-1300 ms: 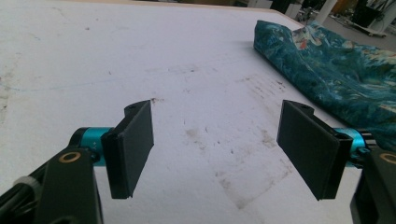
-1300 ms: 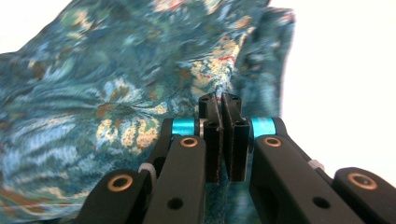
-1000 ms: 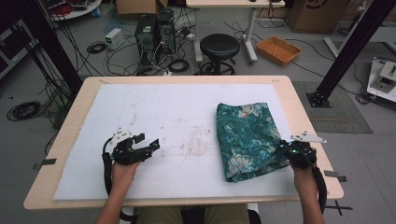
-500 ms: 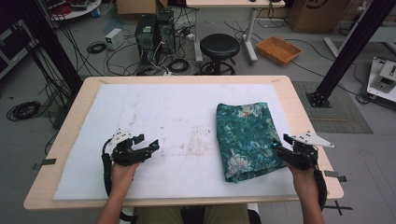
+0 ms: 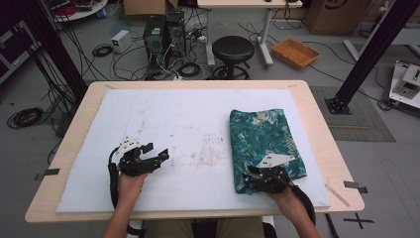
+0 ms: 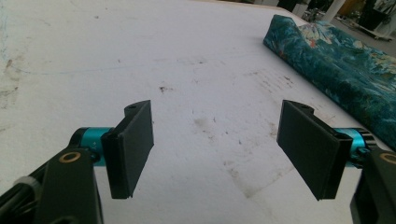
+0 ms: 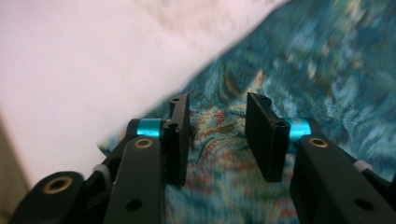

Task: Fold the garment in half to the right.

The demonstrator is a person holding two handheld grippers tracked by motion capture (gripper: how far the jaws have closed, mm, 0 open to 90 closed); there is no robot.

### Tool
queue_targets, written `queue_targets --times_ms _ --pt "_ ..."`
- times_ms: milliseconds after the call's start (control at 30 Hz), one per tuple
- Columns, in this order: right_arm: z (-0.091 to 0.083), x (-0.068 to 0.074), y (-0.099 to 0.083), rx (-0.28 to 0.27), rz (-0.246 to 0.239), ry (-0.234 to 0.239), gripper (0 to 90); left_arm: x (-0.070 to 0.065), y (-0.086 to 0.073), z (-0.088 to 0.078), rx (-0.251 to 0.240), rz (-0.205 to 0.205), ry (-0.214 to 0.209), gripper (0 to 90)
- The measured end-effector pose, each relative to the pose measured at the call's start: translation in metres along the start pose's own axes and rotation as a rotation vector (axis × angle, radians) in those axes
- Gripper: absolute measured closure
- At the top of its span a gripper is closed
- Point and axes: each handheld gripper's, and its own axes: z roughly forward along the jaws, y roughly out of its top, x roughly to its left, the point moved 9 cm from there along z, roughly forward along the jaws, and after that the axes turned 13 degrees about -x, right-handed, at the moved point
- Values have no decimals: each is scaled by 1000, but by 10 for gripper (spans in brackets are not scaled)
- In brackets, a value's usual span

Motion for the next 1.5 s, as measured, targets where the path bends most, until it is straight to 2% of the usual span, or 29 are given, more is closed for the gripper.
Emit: queue_targets --times_ms 133,200,300,333,400,433,467,500,533,567,600,633,667,733,800,867,933,1000,1033,1067,1133,1200,1300,1333,1367,1400,1433,1467,1500 --pt "-1 2 -5 1 -2 -4 612 0 0 0 1 -2 4 272" --pt "-2 4 -6 -7 -3 1 576 0 0 0 -1 -5 4 272" --pt "-8 6 -2 -36 18 23 546 0 0 0 4 0 3 272" --pt "-26 -10 13 -169 73 -24 532 0 -1 0 3 -1 3 272" --pt "-37 -29 15 -206 96 -115 552 0 -1 1 2 0 5 272" --pt "-37 -29 15 -206 96 -115 552 0 -1 1 2 0 5 272" --pt "-43 -40 14 -210 110 -171 563 0 -1 1 3 3 6 272" --pt "-54 -68 5 -183 129 -313 584 0 -1 1 1 3 8 272" --pt "-59 -83 -2 -157 121 -382 604 1 -1 1 1 4 9 272" --pt "-63 -96 -10 -123 123 -437 630 1 0 0 -2 8 15 272" --pt "-67 -116 -26 -59 148 -499 661 2 1 0 -8 7 17 272" --pt "-68 -121 -32 -36 149 -509 679 2 1 0 -12 8 18 271" --pt "-68 -121 -32 -36 149 -509 679 3 2 -1 -20 6 21 271" --pt "-68 -126 -43 6 162 -510 714 4 3 -1 -23 6 21 271" --pt "-70 -125 -44 9 146 -521 730 4 2 -1 -18 3 24 271" --pt "-72 -124 -45 32 179 -557 733 4 2 -1 -15 6 23 271" --pt "-76 -120 -46 45 196 -565 726 3 2 -1 -14 12 21 271" --pt "-79 -118 -47 44 196 -561 641 4 2 -1 -11 13 22 272" --pt "-80 -118 -46 16 223 -537 580 4 1 -1 -10 13 20 272" --pt "-81 -119 -42 -29 245 -513 561 4 1 0 -9 6 23 271" --pt "-86 -124 -27 -124 245 -518 540 4 1 0 -8 7 23 271" --pt "-84 -127 -9 -181 234 -503 515 5 2 0 -12 8 26 271" --pt "-67 -131 15 -180 210 -451 516 6 3 -1 -14 3 28 271" --pt "-67 -131 15 -180 210 -451 516 6 3 -1 -14 3 28 271" --pt "-43 -132 42 -191 184 -391 571 8 2 -1 -13 5 31 271" --pt "-34 -132 50 -201 189 -363 578 8 2 -1 -13 5 31 271" --pt "-34 -132 50 -201 189 -363 578 8 2 -1 -13 6 31 271" --pt "-17 -134 63 -203 193 -334 579 8 2 -1 -10 14 29 272" --pt "-8 -135 68 -208 197 -318 585 8 2 -1 -7 19 27 271"
